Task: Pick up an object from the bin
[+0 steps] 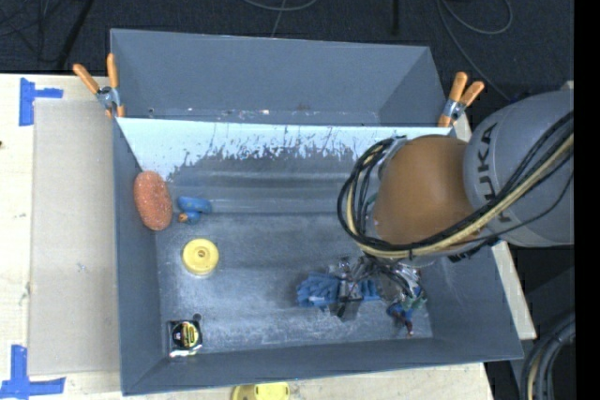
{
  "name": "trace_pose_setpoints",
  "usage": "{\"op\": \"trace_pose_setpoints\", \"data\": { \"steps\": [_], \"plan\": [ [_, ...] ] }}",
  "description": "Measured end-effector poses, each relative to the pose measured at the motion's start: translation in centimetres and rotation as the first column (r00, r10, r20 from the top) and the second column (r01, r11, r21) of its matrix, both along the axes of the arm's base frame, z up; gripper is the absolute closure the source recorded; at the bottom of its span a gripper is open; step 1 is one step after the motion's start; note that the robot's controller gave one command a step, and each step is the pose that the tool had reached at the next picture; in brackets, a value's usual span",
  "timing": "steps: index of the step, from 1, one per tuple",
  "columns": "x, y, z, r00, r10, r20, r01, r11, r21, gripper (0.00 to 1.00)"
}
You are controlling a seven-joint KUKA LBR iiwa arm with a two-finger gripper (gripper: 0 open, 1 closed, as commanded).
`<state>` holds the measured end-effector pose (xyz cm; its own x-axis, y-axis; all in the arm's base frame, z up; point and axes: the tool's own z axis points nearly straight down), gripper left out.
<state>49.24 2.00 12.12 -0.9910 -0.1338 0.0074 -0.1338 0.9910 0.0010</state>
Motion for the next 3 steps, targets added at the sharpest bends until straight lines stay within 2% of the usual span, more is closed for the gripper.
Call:
{"op": "trace_pose_setpoints", "data": {
  "steps": [1,3],
  "plan": [
    [0.2,0.0,1.9,1.0,0.0,0.007,0.0,1.0,0.0,1.0],
    [0.1,0.0,4.7,1.0,0.002,0.006,-0.002,1.0,0.0,1.0]
  ]
}}
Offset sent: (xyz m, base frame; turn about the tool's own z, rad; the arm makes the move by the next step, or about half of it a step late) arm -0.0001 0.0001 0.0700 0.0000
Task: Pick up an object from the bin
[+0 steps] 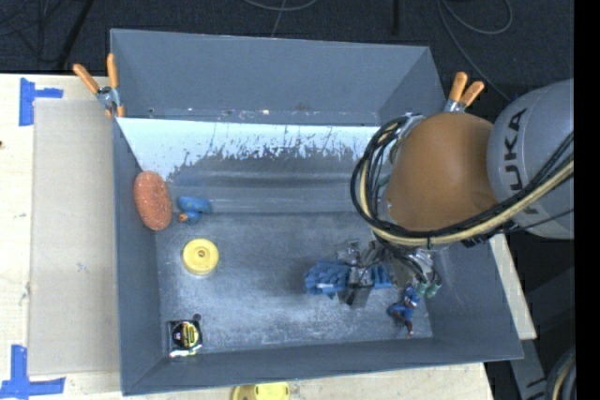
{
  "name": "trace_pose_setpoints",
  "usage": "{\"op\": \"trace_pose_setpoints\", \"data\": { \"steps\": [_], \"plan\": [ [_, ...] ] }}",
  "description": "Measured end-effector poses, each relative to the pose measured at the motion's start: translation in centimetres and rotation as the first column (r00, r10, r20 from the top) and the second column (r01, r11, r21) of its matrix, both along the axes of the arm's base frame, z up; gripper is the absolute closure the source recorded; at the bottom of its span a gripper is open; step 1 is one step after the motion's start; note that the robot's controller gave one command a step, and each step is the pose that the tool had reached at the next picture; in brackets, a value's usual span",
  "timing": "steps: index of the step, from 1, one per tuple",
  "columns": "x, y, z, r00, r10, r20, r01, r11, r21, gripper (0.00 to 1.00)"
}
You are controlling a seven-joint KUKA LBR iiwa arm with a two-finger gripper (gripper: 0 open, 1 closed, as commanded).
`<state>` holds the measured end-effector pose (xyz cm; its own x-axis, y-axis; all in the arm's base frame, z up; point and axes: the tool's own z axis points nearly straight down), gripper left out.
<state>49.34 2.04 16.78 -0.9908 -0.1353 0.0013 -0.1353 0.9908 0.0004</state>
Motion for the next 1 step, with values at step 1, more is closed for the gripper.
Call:
{"op": "trace_pose_setpoints", "data": {
  "steps": [1],
  "plan": [
    [0.07,0.0,1.05,1.0,0.0,0.003,0.0,1.0,0.0,1.0]
  ]
}}
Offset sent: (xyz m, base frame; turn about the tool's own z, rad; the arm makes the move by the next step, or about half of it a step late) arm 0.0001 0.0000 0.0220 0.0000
